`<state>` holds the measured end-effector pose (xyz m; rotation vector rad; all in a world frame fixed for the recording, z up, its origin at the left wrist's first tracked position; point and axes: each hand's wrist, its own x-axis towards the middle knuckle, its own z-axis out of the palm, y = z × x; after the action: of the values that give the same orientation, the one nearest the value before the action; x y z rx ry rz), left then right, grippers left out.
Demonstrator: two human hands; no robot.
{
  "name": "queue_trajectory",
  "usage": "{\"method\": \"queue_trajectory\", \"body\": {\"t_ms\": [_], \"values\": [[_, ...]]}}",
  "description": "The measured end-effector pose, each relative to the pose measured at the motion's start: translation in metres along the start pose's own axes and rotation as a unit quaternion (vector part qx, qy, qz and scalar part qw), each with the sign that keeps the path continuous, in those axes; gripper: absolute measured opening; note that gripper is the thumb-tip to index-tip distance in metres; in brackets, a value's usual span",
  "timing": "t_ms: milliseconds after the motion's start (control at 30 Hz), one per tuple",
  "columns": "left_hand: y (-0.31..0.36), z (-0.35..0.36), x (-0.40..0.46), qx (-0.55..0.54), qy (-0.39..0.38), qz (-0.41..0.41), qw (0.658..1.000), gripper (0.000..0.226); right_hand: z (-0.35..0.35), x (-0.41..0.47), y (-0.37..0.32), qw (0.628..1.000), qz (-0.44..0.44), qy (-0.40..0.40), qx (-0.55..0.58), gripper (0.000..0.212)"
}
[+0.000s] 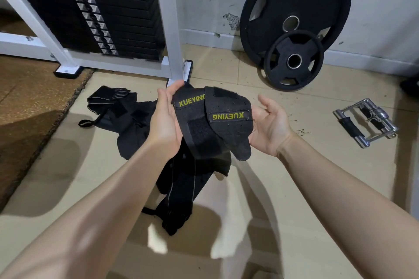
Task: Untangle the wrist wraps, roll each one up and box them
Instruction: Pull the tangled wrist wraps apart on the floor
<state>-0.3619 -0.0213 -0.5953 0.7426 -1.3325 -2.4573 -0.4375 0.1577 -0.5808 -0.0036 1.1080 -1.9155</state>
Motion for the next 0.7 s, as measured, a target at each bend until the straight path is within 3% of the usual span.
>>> {"method": "queue_trajectory", "body": {"t_ms": [100,167,233,333,433,533,600,700], "values": [[-0.004,0.001,-0.001,-0.02,0.002,0.001,1.0,0.045,-0.001,0.002,0.0,1.0,0.004,0.002,0.002,0.082],[-0.008,-0.002,0.002,-0.017,-0.016,-0.015,1.0,0.053,0.001,0.005,0.001,1.0,-0.021,0.006,0.006,0.064],[-0.009,-0.003,0.001,-0.005,-0.027,-0.037,0.999,0.054,0.003,0.007,0.002,0.999,-0.042,0.023,-0.026,0.03],[-0.01,-0.006,0.002,0.041,-0.03,0.008,0.999,0.04,0.004,0.012,0.005,0.993,-0.068,0.086,-0.049,0.025],[-0.002,-0.015,0.008,0.06,0.028,0.088,0.994,0.056,-0.001,0.012,0.004,0.971,-0.116,0.167,0.124,0.022],[0.005,-0.027,0.015,0.104,0.128,0.154,0.974,0.066,-0.009,0.014,-0.008,0.889,-0.169,0.218,0.366,0.025],[0.003,-0.031,0.018,0.123,0.154,0.143,0.97,0.068,-0.006,0.017,-0.009,0.867,-0.186,0.233,0.399,0.027],[-0.001,-0.02,0.014,0.137,0.117,0.07,0.981,0.072,0.013,0.023,0.007,0.908,-0.146,0.215,0.329,0.022]]}}
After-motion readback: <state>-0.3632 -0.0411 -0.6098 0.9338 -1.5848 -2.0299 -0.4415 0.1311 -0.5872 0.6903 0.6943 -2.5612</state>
